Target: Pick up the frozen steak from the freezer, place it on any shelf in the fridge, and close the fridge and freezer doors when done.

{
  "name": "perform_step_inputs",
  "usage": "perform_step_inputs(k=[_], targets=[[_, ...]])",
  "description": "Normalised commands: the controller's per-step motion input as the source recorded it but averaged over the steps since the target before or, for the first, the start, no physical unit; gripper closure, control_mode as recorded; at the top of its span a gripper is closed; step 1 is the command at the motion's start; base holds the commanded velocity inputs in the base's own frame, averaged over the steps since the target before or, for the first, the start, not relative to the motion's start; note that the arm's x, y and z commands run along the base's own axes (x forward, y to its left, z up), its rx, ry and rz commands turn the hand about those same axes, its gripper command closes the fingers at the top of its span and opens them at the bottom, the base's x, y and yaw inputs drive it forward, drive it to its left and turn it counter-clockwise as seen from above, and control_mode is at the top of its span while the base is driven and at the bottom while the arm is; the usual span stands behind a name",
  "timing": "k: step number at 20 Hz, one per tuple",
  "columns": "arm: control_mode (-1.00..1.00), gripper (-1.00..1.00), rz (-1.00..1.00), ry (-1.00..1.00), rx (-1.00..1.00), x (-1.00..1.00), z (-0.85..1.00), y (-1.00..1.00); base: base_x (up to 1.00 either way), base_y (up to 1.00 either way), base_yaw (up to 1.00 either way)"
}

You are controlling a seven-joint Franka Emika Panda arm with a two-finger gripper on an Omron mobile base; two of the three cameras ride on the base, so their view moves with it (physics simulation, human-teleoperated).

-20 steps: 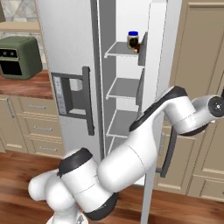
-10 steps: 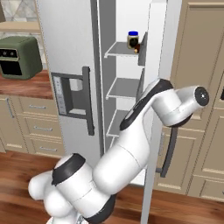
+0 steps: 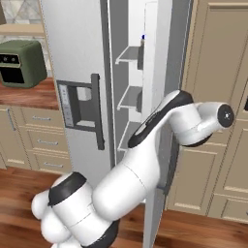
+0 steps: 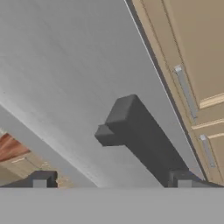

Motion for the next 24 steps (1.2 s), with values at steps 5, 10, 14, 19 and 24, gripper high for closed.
perform_step_inputs(k=[5, 10, 14, 19, 24], targets=[[-1.0, -1.0, -0.17, -0.01, 0.01, 0.05, 0.07, -0.76, 0.0, 0.0, 0.0], [-1.0, -1.0, -0.14, 0.04, 0.0, 0.85, -0.61, -0.2, 0.0, 0.0, 0.0], [-1.0, -1.0, -0.08, 0.01, 0.04, 0.95, -0.59, 0.17, 0.0, 0.0, 0.0], [-1.0, -1.0, 0.0, 0.0, 0.1, 0.44, -0.26, 0.94, 0.0, 0.0, 0.0], [-1.0, -1.0, 0.07, 0.0, 0.12, 0.18, 0.0, 1.0, 0.0, 0.0, 0.0]])
